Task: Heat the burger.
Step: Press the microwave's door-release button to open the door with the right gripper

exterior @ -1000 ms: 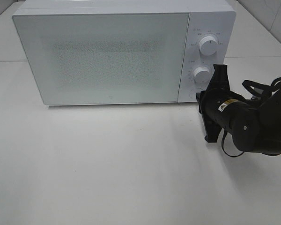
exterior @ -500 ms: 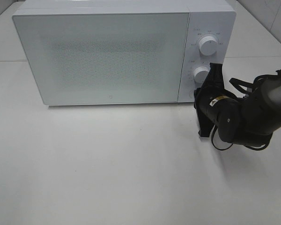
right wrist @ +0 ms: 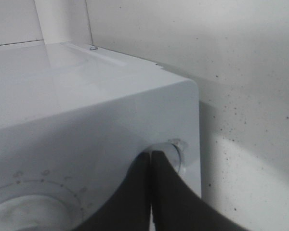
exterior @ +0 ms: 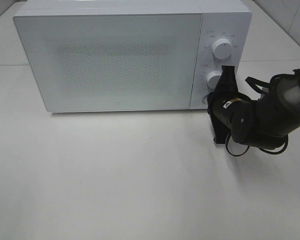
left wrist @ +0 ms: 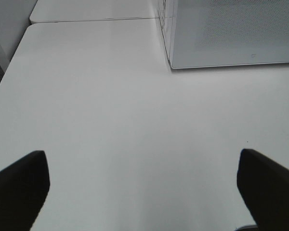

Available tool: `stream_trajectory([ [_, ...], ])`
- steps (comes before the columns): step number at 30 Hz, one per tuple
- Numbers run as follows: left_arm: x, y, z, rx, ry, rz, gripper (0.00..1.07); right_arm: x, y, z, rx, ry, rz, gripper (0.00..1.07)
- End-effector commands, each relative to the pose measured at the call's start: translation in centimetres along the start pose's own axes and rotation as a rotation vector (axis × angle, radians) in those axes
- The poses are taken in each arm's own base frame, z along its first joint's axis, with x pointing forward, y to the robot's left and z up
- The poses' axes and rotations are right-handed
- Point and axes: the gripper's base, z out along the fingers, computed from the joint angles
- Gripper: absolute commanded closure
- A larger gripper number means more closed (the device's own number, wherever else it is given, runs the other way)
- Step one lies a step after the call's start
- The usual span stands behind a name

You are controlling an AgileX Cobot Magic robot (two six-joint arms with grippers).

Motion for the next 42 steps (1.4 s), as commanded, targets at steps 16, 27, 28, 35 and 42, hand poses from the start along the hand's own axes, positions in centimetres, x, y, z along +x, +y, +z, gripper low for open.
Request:
stream_trajectory([
  [16, 0.0, 0.0, -0.2, 0.0, -0.029, -0.002, 0.09, 0.2, 5.7, 1.3, -0.481, -0.059, -0.009, 1.07],
  [27, 0.0, 0.0, -0.2, -0.001, -0.029, -0.001, 0.09, 0.3, 6.7, 2.2, -0.546, -0.072, -0.01, 1.07],
  [28, 0.0, 0.0, -0.2, -0.001, -0.029, -0.001, 0.09, 0.3, 6.7, 2.2, -0.546, -0.071, -0.011, 1.07],
  [35, 0.0, 0.0, -0.2, -0.001, -0.029, -0.001, 0.09, 0.3, 6.6, 2.2, -0.534, -0.07, -0.014, 1.07],
  [42, 0.0, 0.0, -0.2, -0.001, -0.029, -0.001, 0.09, 0.8, 6.4, 2.2, -0.476, -0.04, -0.01, 1.07],
])
